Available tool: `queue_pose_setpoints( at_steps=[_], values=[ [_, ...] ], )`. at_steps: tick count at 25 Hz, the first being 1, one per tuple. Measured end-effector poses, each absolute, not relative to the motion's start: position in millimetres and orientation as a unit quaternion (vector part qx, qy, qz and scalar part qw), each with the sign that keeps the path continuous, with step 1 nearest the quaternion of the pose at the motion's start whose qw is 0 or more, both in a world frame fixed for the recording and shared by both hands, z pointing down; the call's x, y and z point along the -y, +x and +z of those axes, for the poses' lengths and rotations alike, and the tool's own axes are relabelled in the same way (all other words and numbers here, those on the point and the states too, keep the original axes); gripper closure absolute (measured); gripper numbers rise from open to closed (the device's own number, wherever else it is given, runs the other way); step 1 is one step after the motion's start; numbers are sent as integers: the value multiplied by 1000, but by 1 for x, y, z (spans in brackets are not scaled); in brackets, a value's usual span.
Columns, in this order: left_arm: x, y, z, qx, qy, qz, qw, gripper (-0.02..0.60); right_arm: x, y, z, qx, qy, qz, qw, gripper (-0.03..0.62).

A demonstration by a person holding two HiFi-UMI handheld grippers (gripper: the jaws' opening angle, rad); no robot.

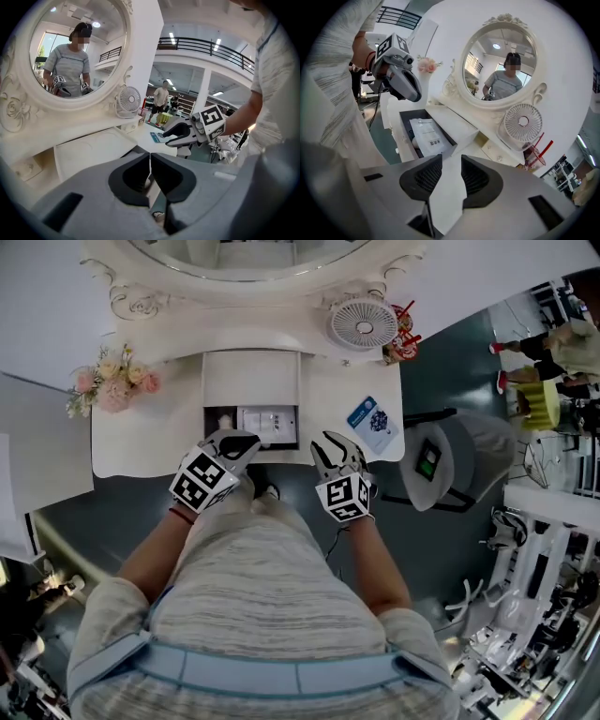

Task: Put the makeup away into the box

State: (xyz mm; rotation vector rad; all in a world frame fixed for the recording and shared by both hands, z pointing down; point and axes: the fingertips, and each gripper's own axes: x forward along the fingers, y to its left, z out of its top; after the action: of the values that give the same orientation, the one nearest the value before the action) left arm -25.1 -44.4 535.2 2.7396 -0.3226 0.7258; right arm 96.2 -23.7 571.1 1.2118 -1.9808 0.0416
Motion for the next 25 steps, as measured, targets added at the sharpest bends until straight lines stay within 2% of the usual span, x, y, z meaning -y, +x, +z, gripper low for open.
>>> queue_pose_setpoints(
  at_steps=[8,15,25],
  values=[
    [47,-7,539,85,953,257,139,563,14,161,593,721,532,43,442,488],
    [50,1,543,71,952,265,139,563,12,212,625,659,536,45,526,488],
    [61,-2,550,72,948,272,146,563,28,237,661,623,504,43,597,488]
  ],
)
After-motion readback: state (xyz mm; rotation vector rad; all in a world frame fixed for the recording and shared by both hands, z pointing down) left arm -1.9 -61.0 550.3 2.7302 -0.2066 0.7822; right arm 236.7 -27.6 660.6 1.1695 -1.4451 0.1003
